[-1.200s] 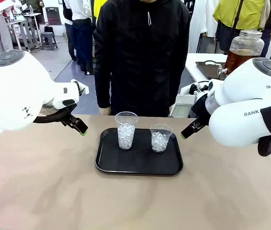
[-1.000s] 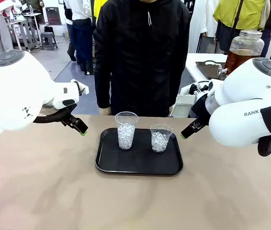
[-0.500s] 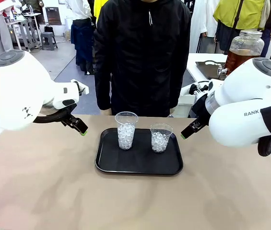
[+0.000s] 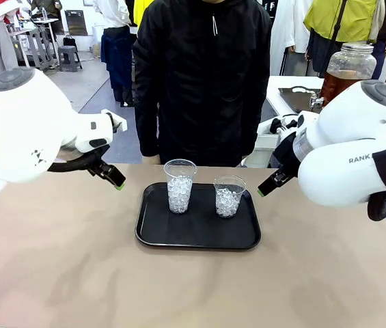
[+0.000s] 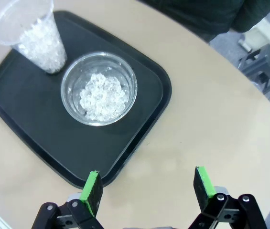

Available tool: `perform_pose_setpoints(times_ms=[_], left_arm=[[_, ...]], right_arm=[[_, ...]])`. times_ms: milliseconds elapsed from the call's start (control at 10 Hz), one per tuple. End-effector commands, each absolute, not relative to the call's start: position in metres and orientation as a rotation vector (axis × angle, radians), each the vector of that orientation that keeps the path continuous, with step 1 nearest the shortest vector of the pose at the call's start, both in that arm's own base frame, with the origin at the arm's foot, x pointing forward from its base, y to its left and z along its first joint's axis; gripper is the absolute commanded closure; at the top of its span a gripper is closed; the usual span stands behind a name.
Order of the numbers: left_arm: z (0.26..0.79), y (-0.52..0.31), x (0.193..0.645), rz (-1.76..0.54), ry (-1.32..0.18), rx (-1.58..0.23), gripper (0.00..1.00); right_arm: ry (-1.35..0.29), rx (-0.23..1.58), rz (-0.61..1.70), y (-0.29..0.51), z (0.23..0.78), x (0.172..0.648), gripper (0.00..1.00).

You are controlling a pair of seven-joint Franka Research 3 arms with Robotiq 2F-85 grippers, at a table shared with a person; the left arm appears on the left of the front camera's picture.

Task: Pour the drink into the iced cup.
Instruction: Pick up the iced cup indicated by the human and present it to them.

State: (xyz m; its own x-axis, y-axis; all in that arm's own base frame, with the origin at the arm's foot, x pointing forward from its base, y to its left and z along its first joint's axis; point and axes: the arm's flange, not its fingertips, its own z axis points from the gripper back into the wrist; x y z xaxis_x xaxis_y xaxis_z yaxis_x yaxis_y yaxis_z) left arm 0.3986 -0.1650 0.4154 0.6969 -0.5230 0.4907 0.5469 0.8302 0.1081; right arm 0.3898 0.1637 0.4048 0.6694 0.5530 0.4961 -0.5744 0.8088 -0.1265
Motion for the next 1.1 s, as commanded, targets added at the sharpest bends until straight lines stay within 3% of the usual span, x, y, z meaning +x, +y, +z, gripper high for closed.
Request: perform_pose_setpoints(times_ms=[0,200,500,800,1000], left_arm=[[0.464,-0.167,0.4,-0.622,-0.566,-0.032,0.0],[0.507,-0.165,0.402,-0.606,-0.59,-0.049,0.0],[0.54,-0.132,0.41,-0.421,-0.527,-0.398,0.0],[0.532,-0.096,0.429,-0.278,-0.454,-0.709,0.0],[0.516,-0.081,0.445,-0.201,-0.423,-0.848,0.0]], right_arm=[[-0.563,0.116,0.595,0.157,0.452,0.395,0.0],[-0.589,0.19,0.563,0.149,0.496,0.393,0.0],[-0.598,0.464,0.413,0.114,0.543,0.396,0.0],[-0.558,0.79,0.311,0.075,0.54,0.411,0.0],[-0.531,0.906,0.258,0.056,0.527,0.42,0.0]])
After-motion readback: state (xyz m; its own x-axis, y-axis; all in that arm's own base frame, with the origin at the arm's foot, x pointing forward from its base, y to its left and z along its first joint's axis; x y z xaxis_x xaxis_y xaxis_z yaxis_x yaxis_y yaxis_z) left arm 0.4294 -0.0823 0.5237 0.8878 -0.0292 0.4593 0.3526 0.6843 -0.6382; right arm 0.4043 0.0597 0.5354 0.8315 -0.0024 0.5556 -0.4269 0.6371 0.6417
